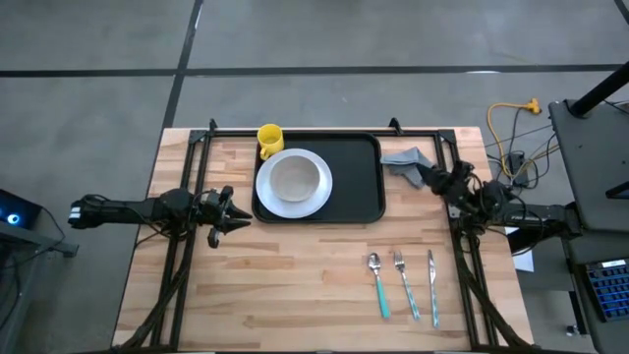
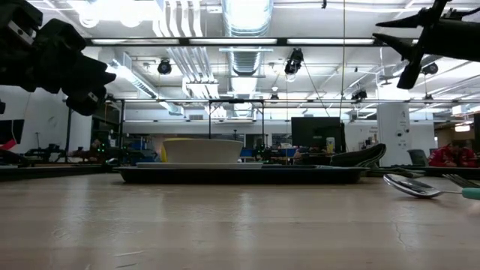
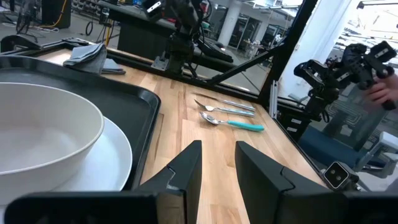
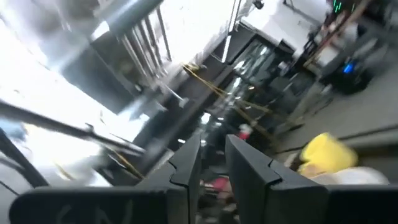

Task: Set up tray
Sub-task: Put the gray napkin on the black serving tray to the right of the white plate

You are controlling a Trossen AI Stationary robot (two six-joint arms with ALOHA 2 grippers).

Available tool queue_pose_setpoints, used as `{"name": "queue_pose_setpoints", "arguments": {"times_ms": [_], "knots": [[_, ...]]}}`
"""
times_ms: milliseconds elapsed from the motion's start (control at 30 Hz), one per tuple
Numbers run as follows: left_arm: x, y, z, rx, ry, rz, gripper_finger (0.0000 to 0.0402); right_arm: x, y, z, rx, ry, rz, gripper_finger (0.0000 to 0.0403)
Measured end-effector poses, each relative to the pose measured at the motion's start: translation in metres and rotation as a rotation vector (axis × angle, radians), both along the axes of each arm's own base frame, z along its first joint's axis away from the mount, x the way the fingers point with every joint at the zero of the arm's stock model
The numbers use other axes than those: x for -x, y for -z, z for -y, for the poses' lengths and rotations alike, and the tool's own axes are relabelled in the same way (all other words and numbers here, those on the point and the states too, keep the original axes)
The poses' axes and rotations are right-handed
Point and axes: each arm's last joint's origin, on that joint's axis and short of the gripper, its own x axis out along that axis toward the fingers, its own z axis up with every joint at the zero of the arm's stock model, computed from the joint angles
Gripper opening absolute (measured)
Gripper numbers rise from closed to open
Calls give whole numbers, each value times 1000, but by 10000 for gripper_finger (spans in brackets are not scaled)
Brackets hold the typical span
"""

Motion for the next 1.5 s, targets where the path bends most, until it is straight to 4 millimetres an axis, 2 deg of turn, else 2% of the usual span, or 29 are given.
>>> {"name": "queue_pose_setpoints", "arguments": {"times_ms": [267,633,900,1067,1267,1367,1500], "knots": [[0,0,0,0,0,0,82,0,0,1,-153,-39,80,68],[0,0,0,0,1,0,82,5,2,8,-325,207,154,68],[0,0,0,0,1,0,82,5,5,10,-379,280,144,68],[0,0,0,0,1,0,82,8,-7,9,-455,300,-75,68],[0,0,0,0,0,0,82,43,-31,6,-650,397,-420,68],[0,0,0,0,0,0,82,60,-47,4,-676,437,-513,68],[0,0,0,0,0,0,82,67,-62,3,-670,464,-592,68]]}}
